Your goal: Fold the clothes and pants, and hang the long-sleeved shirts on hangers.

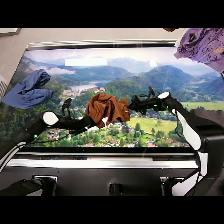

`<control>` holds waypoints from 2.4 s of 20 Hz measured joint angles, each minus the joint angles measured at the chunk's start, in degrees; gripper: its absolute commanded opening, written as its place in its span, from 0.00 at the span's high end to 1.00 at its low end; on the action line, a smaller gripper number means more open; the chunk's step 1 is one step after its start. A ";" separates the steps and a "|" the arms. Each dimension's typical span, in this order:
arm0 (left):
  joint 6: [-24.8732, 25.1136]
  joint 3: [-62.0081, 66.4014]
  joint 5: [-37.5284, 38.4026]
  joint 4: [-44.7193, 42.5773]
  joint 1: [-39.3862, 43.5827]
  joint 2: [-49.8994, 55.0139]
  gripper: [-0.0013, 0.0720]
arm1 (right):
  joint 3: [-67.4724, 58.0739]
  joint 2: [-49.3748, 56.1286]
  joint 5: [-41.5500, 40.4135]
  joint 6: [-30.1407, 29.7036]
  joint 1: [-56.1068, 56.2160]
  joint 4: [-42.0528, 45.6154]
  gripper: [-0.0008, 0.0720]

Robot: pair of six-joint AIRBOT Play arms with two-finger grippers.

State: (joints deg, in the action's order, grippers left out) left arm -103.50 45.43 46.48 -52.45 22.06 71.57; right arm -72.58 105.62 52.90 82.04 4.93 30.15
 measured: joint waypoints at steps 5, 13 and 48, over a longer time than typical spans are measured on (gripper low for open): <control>-1.09 -0.85 -3.58 0.04 1.01 2.75 0.06 | 0.00 -0.04 1.97 0.11 0.00 -0.02 0.94; -1.57 -0.87 -9.16 3.28 1.20 7.21 0.08 | 0.00 -0.72 2.80 0.33 0.00 0.26 0.94; 5.95 14.91 -2.80 -3.61 -11.63 4.09 0.96 | -3.69 -17.68 -1.31 -0.11 0.00 11.34 0.95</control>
State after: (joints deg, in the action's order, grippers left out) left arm -97.56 60.34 43.68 -56.05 10.44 75.66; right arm -76.27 87.94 51.59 81.93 4.93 41.50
